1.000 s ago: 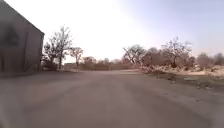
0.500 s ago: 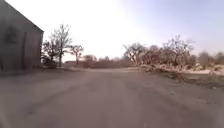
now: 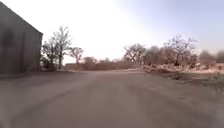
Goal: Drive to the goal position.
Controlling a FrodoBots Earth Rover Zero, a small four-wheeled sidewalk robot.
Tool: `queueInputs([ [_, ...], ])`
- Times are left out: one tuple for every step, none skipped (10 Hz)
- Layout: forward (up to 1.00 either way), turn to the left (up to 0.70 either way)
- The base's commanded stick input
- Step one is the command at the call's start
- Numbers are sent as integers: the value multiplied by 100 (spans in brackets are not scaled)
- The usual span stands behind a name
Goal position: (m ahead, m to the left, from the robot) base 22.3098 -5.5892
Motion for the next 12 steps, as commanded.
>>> queueInputs([
  [70,0],
  [70,0],
  [70,0],
  [70,0],
  [70,0],
  [70,0],
  [70,0],
  [70,0],
  [70,0],
  [70,0],
  [70,0],
  [70,0],
])
